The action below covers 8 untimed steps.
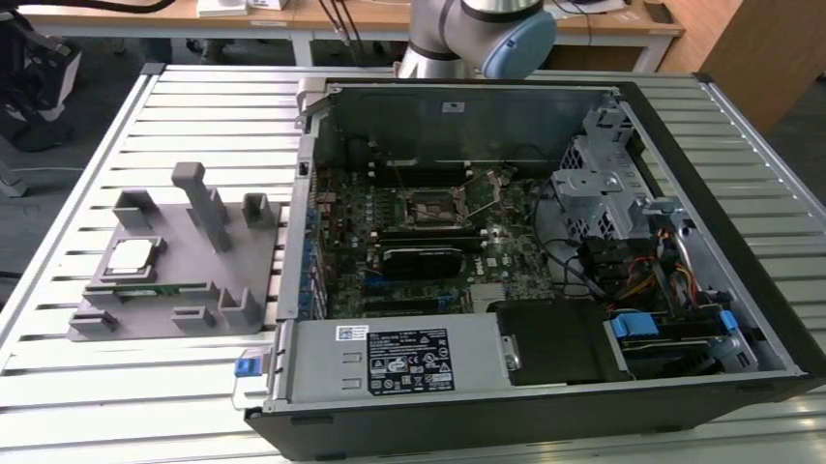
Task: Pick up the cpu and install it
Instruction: 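Pick up the cpu and move it towards the insertion slot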
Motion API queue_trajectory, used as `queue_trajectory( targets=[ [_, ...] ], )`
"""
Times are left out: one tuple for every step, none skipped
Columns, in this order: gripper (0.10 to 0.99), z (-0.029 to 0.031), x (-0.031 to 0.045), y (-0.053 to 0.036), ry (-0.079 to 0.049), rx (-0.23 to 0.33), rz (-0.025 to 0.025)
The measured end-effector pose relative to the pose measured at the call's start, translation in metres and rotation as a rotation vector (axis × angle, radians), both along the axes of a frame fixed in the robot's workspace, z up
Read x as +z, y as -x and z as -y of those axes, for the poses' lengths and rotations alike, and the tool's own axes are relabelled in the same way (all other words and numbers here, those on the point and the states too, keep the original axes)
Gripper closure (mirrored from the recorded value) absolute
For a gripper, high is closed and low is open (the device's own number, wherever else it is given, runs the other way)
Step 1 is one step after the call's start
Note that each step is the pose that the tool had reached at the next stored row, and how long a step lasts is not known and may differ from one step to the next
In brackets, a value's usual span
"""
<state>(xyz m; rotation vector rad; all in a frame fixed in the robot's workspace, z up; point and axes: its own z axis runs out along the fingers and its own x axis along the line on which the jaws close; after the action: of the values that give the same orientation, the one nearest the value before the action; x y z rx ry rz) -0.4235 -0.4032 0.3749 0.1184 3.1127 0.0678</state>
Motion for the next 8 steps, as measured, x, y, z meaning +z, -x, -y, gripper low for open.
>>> queue_trajectory(
  targets=[
    [0.980,0.0027,-0.0019,0.0000,-0.001,0.000,0.0001],
    [0.980,0.0050,-0.0036,0.0001,-0.001,0.001,0.0000],
    [0.980,0.0074,-0.0055,0.0002,-0.001,0.001,0.0001],
    [0.980,0.0098,-0.0073,0.0004,-0.002,0.002,0.0000],
    [0.980,0.0116,-0.0092,0.0006,-0.002,0.002,0.0001],
    [0.973,0.0132,-0.0110,0.0007,-0.002,0.002,0.0002],
    [0.973,0.0146,-0.0128,0.0008,-0.002,0.001,0.0002],
    [0.922,0.0158,-0.0148,0.0009,-0.002,0.002,0.0003]
  ],
)
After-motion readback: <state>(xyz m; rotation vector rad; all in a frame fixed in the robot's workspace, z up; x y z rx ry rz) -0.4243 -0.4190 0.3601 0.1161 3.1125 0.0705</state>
